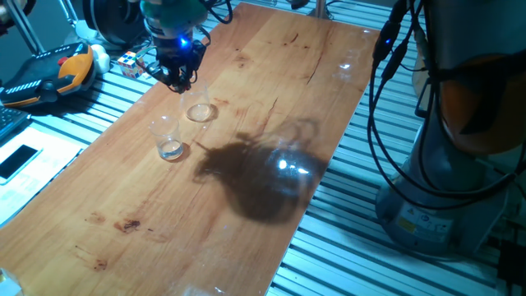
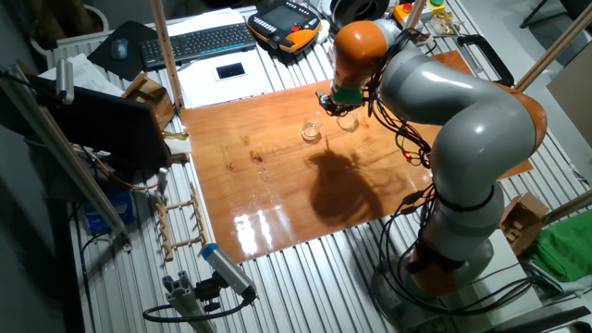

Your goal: Transfer liquid using a dropper

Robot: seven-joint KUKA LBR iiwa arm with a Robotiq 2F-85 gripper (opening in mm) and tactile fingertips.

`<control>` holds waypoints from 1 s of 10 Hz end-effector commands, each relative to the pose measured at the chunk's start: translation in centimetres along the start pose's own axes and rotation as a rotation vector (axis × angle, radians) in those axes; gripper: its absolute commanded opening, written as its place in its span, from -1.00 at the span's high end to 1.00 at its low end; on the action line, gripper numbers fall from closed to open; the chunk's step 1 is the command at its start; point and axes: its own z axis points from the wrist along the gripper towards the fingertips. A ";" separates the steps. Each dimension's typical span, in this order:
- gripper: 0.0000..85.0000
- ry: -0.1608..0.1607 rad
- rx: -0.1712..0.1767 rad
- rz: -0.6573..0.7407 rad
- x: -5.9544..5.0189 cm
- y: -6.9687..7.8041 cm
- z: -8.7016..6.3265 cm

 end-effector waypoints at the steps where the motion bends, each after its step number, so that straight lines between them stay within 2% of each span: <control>1: 0.98 0.003 0.005 0.000 0.0 0.0 0.0; 6: 0.98 0.003 0.005 -0.075 0.0 0.0 0.0; 7: 0.98 0.000 0.008 -0.067 -0.3 -0.3 -0.2; 10: 0.98 -0.003 -0.013 -0.013 -2.7 -3.1 -1.6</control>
